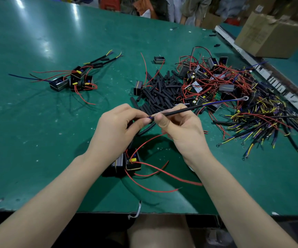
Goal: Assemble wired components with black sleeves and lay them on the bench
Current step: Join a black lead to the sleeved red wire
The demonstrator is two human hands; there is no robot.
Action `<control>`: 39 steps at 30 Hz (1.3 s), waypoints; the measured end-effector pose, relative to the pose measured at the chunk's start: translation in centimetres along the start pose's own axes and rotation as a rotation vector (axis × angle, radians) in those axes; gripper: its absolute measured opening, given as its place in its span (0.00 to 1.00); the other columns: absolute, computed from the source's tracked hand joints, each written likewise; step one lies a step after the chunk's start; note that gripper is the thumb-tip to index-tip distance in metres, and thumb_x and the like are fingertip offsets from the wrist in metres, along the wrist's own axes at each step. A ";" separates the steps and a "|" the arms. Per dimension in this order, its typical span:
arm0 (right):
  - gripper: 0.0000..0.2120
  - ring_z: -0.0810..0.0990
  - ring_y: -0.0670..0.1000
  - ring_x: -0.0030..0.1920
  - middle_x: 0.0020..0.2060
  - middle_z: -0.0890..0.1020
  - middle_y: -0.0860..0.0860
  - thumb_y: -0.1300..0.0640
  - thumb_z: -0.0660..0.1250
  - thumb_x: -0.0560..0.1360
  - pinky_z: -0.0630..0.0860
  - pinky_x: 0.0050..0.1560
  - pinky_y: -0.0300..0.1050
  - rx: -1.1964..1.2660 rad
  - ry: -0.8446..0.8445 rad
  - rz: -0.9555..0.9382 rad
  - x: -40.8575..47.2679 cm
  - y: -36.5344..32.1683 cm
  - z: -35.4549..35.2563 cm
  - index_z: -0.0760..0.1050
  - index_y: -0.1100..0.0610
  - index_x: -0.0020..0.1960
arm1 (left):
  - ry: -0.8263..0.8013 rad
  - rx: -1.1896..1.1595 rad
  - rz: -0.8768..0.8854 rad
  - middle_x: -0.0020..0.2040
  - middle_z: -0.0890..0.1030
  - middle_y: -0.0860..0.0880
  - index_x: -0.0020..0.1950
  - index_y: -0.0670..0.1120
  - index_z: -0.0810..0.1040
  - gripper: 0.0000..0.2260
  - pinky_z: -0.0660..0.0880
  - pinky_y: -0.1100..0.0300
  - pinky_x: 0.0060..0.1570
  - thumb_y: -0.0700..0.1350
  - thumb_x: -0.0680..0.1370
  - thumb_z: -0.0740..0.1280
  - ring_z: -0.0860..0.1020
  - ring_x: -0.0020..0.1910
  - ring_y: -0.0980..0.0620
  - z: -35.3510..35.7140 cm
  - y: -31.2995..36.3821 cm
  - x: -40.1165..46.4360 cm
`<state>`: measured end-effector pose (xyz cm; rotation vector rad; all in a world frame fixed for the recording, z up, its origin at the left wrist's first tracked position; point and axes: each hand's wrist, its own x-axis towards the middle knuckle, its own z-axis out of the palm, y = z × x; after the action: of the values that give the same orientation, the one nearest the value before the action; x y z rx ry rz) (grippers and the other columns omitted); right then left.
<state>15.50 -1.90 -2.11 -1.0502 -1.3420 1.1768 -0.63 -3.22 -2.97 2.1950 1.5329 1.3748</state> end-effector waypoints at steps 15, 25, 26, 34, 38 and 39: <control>0.13 0.72 0.46 0.22 0.31 0.81 0.48 0.52 0.76 0.66 0.70 0.28 0.35 0.054 0.076 -0.007 0.0 0.3 -0.1 0.75 0.58 0.42 | -0.193 -0.601 -0.396 0.36 0.83 0.57 0.43 0.50 0.80 0.09 0.74 0.71 0.41 0.48 0.65 0.72 0.78 0.37 0.62 -0.9 -0.4 0.3; 0.16 0.72 0.48 0.23 0.37 0.85 0.53 0.54 0.75 0.66 0.71 0.28 0.39 0.099 0.031 -0.040 -0.5 0.4 0.3 0.70 0.60 0.39 | -0.049 -0.463 -0.280 0.36 0.82 0.59 0.42 0.56 0.79 0.06 0.73 0.69 0.40 0.51 0.67 0.74 0.77 0.36 0.61 -0.6 -0.5 -0.1; 0.16 0.72 0.48 0.23 0.37 0.85 0.53 0.53 0.75 0.65 0.71 0.29 0.39 0.098 0.033 -0.034 -0.5 0.4 0.4 0.70 0.60 0.39 | -0.031 -0.431 -0.248 0.37 0.82 0.59 0.43 0.57 0.79 0.07 0.73 0.69 0.41 0.50 0.68 0.74 0.77 0.36 0.60 -0.6 -0.4 -0.2; 0.10 0.76 0.42 0.30 0.37 0.85 0.46 0.62 0.73 0.70 0.72 0.32 0.32 0.110 0.044 -0.059 -0.7 0.4 0.9 0.71 0.60 0.39 | 0.091 -0.191 -0.061 0.42 0.81 0.58 0.48 0.50 0.79 0.07 0.70 0.70 0.45 0.44 0.72 0.73 0.77 0.42 0.62 -0.2 0.0 -0.3; 0.11 0.78 0.42 0.31 0.38 0.85 0.47 0.63 0.72 0.72 0.72 0.32 0.31 0.117 0.053 -0.050 -0.8 0.2 1.2 0.70 0.57 0.37 | 0.104 -0.272 -0.137 0.39 0.81 0.62 0.45 0.53 0.78 0.07 0.68 0.74 0.42 0.43 0.72 0.74 0.77 0.40 0.66 -0.1 0.0 -0.4; 0.11 0.78 0.42 0.30 0.38 0.85 0.47 0.63 0.72 0.72 0.71 0.31 0.30 0.124 0.061 -0.044 -0.9 0.2 1.2 0.71 0.57 0.37 | 0.103 -0.292 -0.162 0.38 0.81 0.62 0.44 0.54 0.78 0.08 0.68 0.74 0.42 0.43 0.72 0.74 0.76 0.39 0.66 -0.1 0.0 -0.4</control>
<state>14.38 -2.83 -2.43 -0.9558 -1.2231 1.1701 -0.73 -3.57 -3.11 1.8147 1.4021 1.5659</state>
